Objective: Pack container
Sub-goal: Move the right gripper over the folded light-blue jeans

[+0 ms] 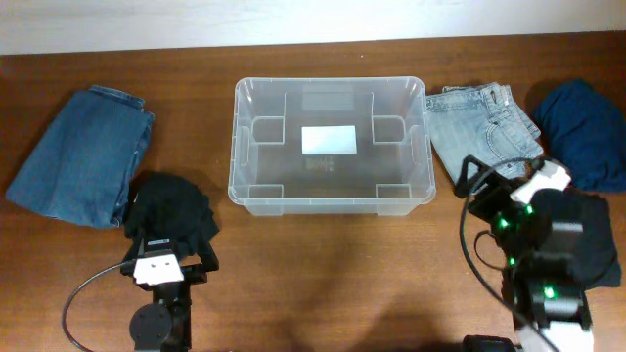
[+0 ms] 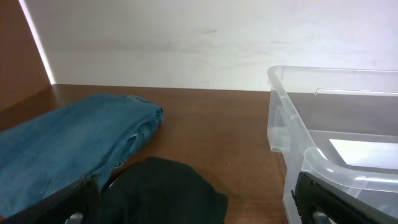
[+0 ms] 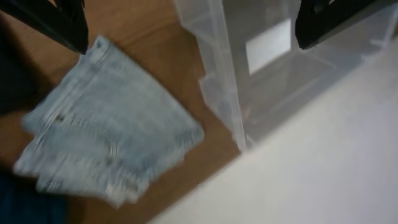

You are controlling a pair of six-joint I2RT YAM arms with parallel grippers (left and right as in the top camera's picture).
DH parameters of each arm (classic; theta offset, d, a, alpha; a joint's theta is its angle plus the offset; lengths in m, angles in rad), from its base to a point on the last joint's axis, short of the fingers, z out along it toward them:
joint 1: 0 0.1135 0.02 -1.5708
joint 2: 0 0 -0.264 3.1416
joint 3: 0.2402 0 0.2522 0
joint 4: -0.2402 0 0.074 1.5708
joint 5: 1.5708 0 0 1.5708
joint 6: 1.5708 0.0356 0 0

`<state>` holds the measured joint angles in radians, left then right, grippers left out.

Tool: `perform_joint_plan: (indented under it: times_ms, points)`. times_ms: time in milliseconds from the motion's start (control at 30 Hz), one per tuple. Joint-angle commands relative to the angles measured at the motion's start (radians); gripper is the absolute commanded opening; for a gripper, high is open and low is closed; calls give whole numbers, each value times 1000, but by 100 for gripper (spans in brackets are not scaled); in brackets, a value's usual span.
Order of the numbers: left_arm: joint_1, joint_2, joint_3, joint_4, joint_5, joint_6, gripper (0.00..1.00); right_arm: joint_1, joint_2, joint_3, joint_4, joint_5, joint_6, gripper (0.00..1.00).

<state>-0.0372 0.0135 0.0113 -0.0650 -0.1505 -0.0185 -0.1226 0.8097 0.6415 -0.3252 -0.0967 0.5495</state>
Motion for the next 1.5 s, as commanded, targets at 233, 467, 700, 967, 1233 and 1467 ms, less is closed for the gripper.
perform_joint_plan:
  times_ms: [233, 467, 700, 967, 1233, 1467]
  points:
    - [-2, -6, -2, -4, -3, 12, 100, 3, 204, 17, -14, -112, 10, 98]
    - [-2, -6, -2, -4, -3, 12, 99, -49, 230, 17, -57, -98, 285, 98]
    - [-2, -6, -2, -3, -3, 12, 100, -137, 268, 16, -51, -61, 402, 99]
    - [-2, -6, -2, -4, -3, 12, 99, -160, 462, 16, 57, -24, 399, 98]
    - [-2, -6, -2, -4, -3, 12, 99, -160, 605, 16, 173, -54, 382, 98]
    - [-2, -6, -2, -4, -3, 12, 99, -160, 621, 16, 176, -40, 319, 98]
